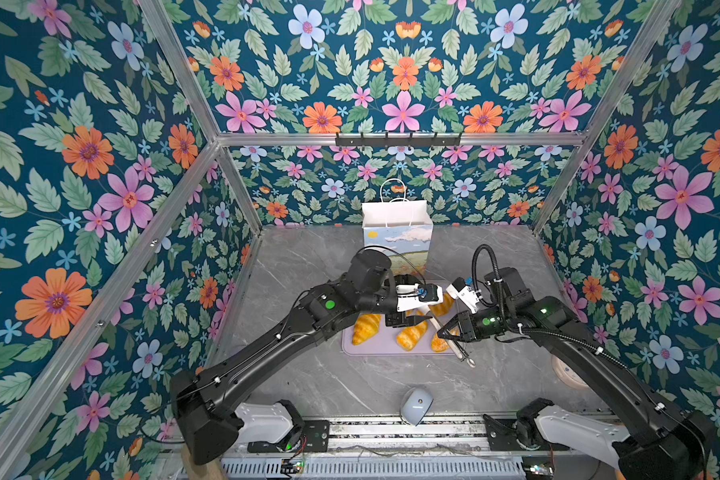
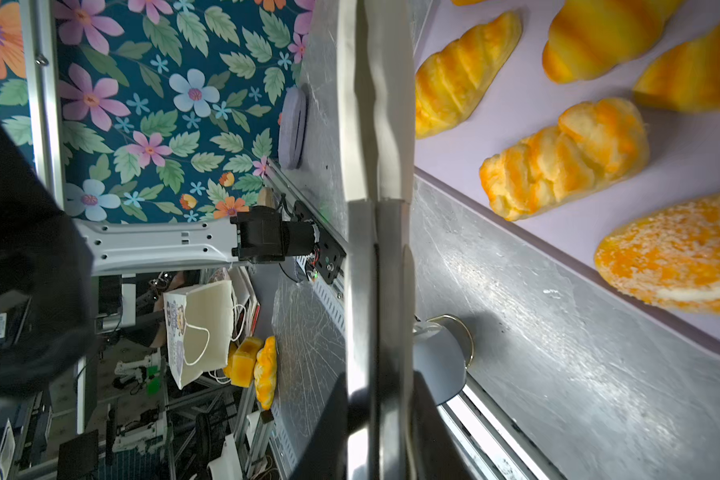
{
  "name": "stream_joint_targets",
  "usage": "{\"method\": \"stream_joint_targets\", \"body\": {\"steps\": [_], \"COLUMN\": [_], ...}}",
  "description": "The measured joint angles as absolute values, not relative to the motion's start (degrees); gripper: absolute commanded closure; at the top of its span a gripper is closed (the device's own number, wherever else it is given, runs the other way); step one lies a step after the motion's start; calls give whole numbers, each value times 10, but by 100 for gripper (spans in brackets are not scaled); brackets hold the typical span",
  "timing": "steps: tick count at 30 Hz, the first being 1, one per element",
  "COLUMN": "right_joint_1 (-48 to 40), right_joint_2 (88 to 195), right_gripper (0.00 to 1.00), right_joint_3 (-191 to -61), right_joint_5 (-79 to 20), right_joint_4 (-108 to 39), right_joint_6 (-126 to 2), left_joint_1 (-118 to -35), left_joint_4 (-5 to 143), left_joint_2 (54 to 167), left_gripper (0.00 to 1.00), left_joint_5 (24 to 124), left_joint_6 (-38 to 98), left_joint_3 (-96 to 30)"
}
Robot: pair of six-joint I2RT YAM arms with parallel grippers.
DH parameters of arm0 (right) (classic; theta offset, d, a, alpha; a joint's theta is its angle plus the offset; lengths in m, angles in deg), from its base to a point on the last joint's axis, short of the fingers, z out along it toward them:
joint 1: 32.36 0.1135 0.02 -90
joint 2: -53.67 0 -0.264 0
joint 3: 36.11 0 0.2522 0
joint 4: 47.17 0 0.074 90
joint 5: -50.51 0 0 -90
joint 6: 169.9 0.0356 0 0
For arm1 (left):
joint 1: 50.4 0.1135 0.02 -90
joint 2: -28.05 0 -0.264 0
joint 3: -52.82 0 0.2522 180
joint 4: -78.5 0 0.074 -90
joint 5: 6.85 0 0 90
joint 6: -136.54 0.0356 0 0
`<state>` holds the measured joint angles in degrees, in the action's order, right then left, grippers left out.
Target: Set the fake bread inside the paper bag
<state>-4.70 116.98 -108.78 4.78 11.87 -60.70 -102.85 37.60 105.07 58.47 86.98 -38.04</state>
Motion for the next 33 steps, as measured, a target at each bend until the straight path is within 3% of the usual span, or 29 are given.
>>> {"method": "stream_joint_targets", "body": {"steps": [12, 21, 27, 33], "right_joint_1": [-37, -37, -37, -37], "right_joint_2": [1189, 1199, 1198, 1192], "right_gripper": [79, 79, 79, 79], "right_joint_3": [-1094, -1095, -1092, -1086], "right_joint_5": [46, 44, 49, 53], "right_joint_4": [130, 133, 134, 132], "right_joint_6": [-610, -610, -610, -608], "left_joint_1": [-1046, -1085, -1098, -1103], "left_joint_4": [305, 367, 397, 409], "left_joint_2": [1085, 1071, 1074, 1083], "left_gripper": [51, 43, 44, 50], "left_joint_5": [609, 655, 702, 718], "left_joint_6": [960, 970, 980, 991], "left_joint_3": [-357, -303, -299, -302]}}
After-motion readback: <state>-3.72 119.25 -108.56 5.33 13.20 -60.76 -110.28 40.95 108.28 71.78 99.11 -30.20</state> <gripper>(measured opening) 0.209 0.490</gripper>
